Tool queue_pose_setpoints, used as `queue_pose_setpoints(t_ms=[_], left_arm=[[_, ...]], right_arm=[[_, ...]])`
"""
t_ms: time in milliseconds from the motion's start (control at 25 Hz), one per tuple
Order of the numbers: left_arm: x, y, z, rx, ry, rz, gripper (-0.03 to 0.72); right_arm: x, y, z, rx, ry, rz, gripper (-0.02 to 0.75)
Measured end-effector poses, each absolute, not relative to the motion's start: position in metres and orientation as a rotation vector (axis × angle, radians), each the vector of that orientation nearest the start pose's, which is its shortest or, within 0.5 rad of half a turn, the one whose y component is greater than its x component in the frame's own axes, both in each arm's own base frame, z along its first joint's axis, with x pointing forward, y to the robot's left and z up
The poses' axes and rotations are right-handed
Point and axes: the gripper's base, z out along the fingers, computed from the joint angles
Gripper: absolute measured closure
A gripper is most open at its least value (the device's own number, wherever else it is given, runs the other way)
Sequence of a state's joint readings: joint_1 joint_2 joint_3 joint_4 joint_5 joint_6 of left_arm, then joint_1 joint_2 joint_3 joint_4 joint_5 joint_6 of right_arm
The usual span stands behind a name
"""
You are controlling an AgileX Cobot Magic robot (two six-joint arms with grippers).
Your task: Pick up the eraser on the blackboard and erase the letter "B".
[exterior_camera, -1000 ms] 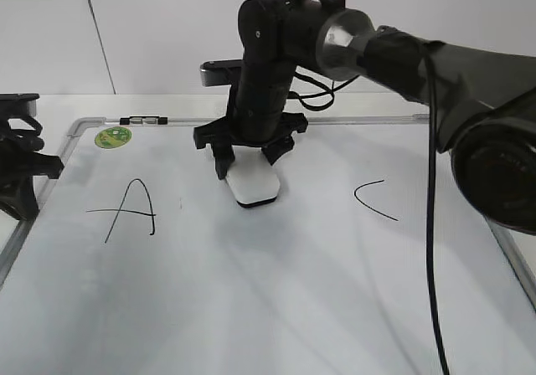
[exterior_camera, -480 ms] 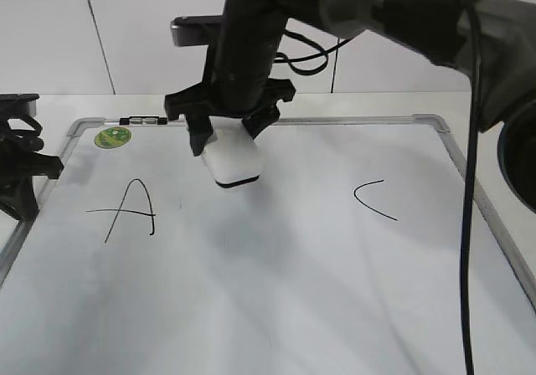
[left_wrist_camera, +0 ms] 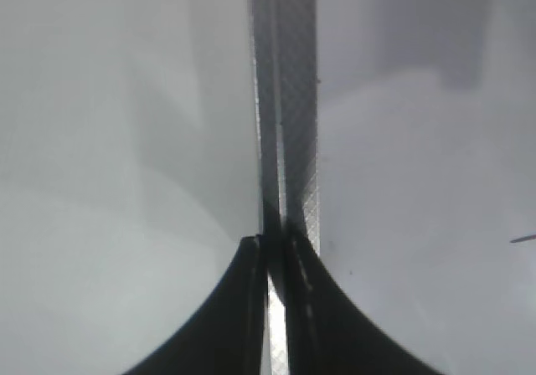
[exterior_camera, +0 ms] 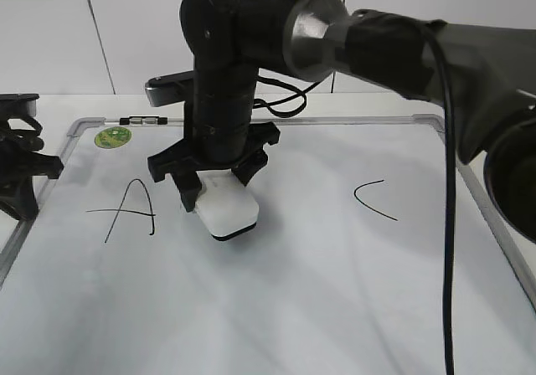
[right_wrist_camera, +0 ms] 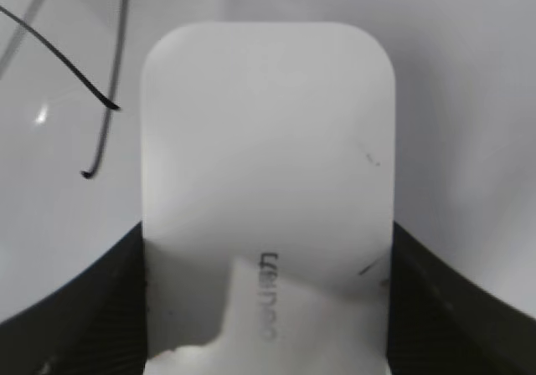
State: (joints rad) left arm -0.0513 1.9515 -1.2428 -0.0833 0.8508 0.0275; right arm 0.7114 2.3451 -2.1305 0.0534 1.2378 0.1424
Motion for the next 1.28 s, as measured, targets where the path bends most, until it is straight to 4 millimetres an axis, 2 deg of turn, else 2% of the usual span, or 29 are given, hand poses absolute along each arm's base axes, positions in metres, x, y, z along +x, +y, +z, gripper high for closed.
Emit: queue_pose_setpoints(t_ms=[200,400,920,1280], left_arm=[[0.366,-0.024,0.152,0.041,3.042,-0.101,0.673],[0.366,-0.024,0.152,0.041,3.042,-0.101,0.673],[0.366,-0.024,0.152,0.041,3.042,-0.101,0.673],[0.366,-0.024,0.152,0.041,3.042,-0.101,0.673]], right_arm=[[0.366,0.331,0.193,-0.842,2.867,0.185,0.198],[0.363,0.338,0.173,-0.871,2.899,0.168,0.198],[0.363,0.342,0.163,-0.912,2.886,0.104,0.198],[0.364,0.342,0.163,-0.925,2.876,0.071,0.198]])
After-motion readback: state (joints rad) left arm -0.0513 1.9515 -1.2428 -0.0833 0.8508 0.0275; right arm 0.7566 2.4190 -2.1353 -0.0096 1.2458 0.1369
